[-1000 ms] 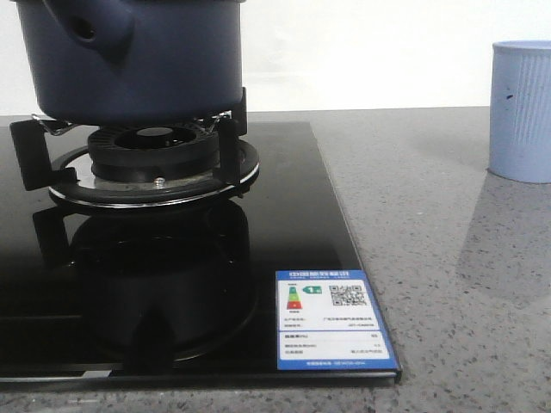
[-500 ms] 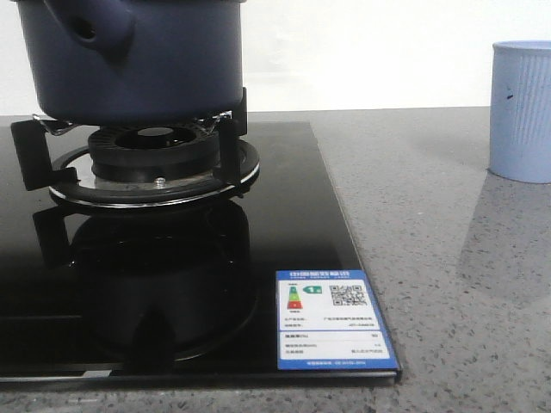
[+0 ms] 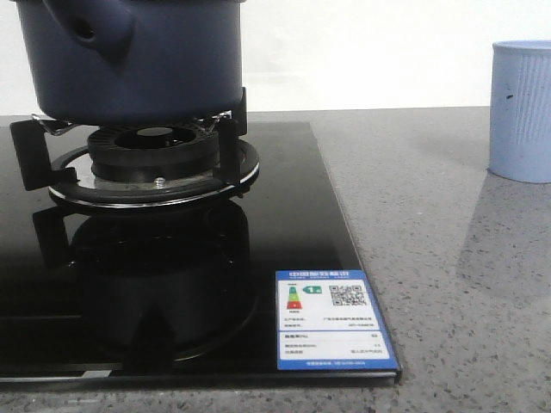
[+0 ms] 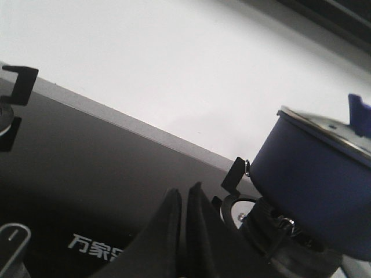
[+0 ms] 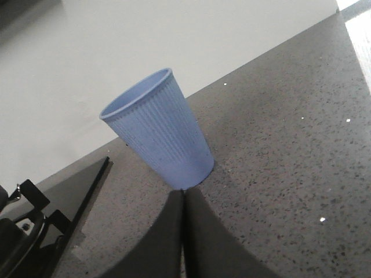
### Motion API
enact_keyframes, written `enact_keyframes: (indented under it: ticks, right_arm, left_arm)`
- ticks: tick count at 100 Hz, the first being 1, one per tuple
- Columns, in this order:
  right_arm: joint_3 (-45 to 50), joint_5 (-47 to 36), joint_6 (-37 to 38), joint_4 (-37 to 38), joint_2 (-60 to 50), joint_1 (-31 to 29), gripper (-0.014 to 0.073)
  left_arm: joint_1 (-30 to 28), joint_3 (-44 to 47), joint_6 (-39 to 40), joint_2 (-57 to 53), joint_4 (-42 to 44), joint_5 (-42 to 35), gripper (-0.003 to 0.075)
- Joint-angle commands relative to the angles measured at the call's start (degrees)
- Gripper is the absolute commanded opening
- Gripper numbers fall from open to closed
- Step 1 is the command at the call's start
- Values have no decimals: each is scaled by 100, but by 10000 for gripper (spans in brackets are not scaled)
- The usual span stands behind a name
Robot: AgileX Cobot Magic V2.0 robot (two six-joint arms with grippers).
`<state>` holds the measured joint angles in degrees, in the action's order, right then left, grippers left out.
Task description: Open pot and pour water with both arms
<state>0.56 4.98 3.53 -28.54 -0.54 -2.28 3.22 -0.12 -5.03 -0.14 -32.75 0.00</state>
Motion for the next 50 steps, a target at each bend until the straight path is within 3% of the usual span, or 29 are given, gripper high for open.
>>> enact_keyframes:
  ticks: [1, 23, 35, 50]
  right_arm:
    - [72, -400, -13, -364, -122, -30, -51]
    - [-691, 425, -222, -185, -68, -30, -50]
    - [-1399, 1012, -815, 38, 346, -30, -50]
    - [-2391, 2070, -1801, 38, 1305, -30, -50]
  left_arm:
    - [-8, -8, -12, -147, -291, -388, -16]
    - [-8, -759, -14, -25, 22, -79, -16]
    - [-8, -1548, -172, 448, 711, 633, -16]
    - [-8, -2629, -712, 1347, 789, 1457, -16]
